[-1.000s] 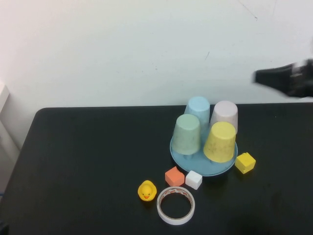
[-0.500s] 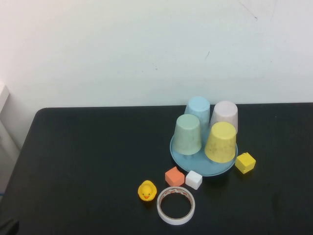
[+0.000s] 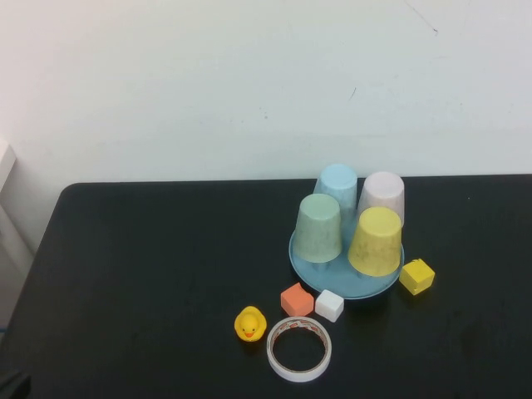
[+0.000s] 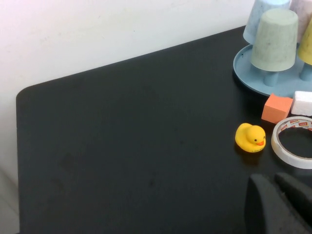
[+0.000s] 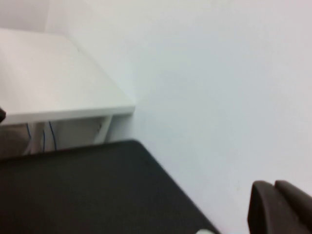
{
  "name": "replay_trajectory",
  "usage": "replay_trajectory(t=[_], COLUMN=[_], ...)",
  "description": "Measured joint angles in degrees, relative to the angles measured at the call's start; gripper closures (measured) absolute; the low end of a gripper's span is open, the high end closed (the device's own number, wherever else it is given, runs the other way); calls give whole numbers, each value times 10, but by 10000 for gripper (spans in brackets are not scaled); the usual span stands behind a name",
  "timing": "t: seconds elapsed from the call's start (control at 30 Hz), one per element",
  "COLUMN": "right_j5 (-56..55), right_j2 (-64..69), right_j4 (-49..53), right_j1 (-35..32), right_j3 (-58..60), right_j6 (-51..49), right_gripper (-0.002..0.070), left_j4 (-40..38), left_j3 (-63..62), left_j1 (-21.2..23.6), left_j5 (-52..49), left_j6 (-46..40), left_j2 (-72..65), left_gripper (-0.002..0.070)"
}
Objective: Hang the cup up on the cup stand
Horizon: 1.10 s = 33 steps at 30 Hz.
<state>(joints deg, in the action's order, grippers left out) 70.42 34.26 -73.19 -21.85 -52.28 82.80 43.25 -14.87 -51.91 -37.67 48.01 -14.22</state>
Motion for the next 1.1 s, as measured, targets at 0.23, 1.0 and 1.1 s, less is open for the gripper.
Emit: replay_trajectory(t=[0.23, 1.0, 1.1], right_j5=[0, -493, -506], right_j2=[-41, -352, -352], right_j4=[27, 166, 210], right_j1=[0, 96, 96], right_j3=[0, 324, 356], right_j6=[-76, -96, -141], right_gripper=[678, 678, 678], left_j4=[0, 1, 0], left_j3=[0, 0, 0], left_j1=[0, 0, 0], left_j5=[0, -1, -2], left_j6=[2, 2, 2], left_j2=[0, 0, 0], left_gripper=[676, 676, 676])
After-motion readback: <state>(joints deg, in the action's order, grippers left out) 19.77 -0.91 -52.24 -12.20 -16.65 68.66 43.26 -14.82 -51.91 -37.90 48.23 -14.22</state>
